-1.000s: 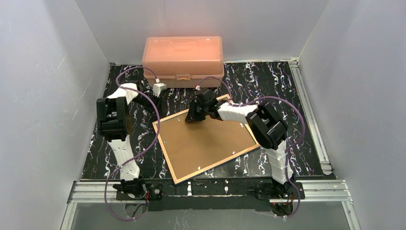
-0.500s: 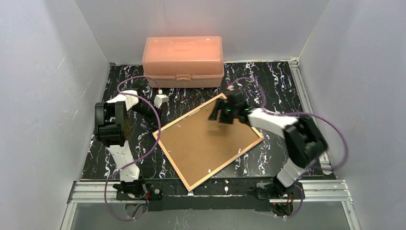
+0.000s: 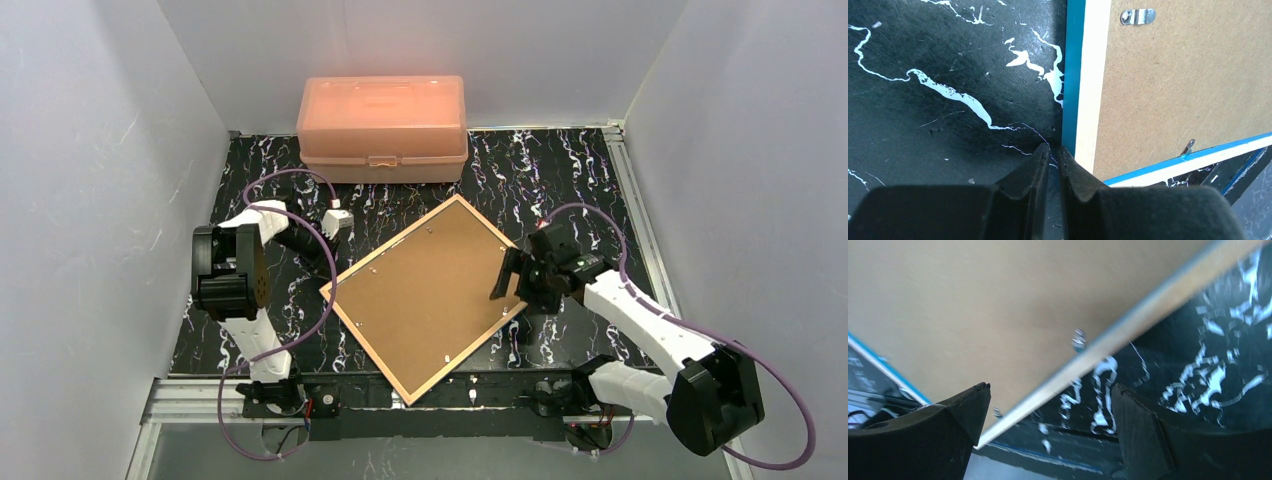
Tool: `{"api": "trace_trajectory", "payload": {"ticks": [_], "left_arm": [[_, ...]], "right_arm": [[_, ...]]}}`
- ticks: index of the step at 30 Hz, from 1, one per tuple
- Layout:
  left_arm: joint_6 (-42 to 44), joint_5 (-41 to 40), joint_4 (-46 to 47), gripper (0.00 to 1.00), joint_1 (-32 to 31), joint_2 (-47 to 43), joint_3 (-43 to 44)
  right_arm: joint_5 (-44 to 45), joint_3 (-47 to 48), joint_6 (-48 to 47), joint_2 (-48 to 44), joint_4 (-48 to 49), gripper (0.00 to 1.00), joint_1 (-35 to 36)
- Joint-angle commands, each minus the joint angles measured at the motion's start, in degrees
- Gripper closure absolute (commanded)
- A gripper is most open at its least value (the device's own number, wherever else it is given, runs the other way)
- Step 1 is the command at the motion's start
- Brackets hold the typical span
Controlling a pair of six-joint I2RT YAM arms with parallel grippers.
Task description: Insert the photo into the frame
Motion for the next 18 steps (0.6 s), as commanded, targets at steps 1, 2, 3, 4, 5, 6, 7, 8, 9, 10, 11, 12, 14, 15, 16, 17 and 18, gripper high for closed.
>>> {"api": "trace_trajectory", "payload": {"ticks": [1, 2, 3, 4, 5, 6, 7, 8, 9, 10, 11, 12, 14, 15, 16, 17, 18], "left_arm": [[0.06, 0.38, -3.18, 0.89, -1.59, -3.04, -2.01], [0.06, 0.44, -3.13, 0.89, -2.44, -3.15, -2.29], [0.1, 0.47, -3.04, 0.89, -2.6, -3.32, -2.44], [0.12, 0.55, -3.03, 0.89, -2.72, -3.27, -2.64], [0.27, 0.56, -2.95, 0.89, -2.81, -3.18, -2.82], [0.38, 0.56, -2.95, 0.9, -2.91, -3.11, -3.02], [0.53, 0.59, -2.94, 0.9, -3.11, -3.02, -3.22], [0.58, 0.58, -3.02, 0.9, -3.28, -3.05, -3.4], [0.66, 0.68, -3.07, 0.9, -3.54, -3.08, -3.6], [0.82, 0.84, -3.3, 0.91, -3.64, -3.22, -3.89], [1.01, 1.0, -3.68, 0.91, -3.85, -3.44, -4.13], [1.24, 0.96, -4.26, 0.91, -4.07, -3.66, -4.36], [1.97, 1.16, -5.8, 0.91, -4.17, -3.94, -4.73], [2.4, 1.47, -6.66, 0.91, -4.25, -4.3, -4.97], [2.98, 1.93, -7.47, 0.91, -4.31, -4.71, -5.35], [3.52, 2.31, -8.12, 0.91, -4.39, -5.12, -5.76], [3.98, 2.56, -8.8, 0.91, -4.63, -5.57, -6.1]], "right_arm": [[-2.3, -5.01, 1.66, -0.51, -6.46, 0.01, -0.68], [-2.81, -5.87, 2.08, -0.54, -4.88, 0.01, -0.72], [-3.55, -6.62, 2.36, -0.37, -3.5, 0.01, -0.94], [-4.29, -7.16, 2.45, 0.11, -2.14, 0.01, -1.32], [-4.97, -7.53, 2.38, 1.01, -0.66, 0.01, -1.8], [-6.07, -7.99, 2.04, 1.91, 1.37, 0.01, -2.45], [-7.14, -8.22, 2.02, 3.01, 3.99, 0.01, -3.16], [-8.12, -8.51, 1.89, 4.1, 6.82, 0.01, -4.08], [-9.28, -8.7, 1.65, 5.52, 9.72, 0.01, -5.05], [-10.06, -8.25, 1.31, 7.16, 11.97, 0.01, -5.92], [-10.74, -7.34, 0.6, 8.93, 13.87, 0.01, -6.67], [-11.09, -5.83, -0.36, 11.04, 15.06, 0.01, -7.11], [-11.35, -1.62, -2.8, 14.92, 15.64, 0.01, -7.75], [-11.33, 0.67, -3.88, 16.68, 15.63, 0.01, -7.98], [-11.14, 2.79, -4.77, 18.1, 15.65, 0.01, -8.13], [-10.93, 4.79, -5.52, 19.46, 15.68, 0.01, -8.36], [-10.85, 6.5, -6.13, 20.64, 15.62, 0.01, -8.7]]}}
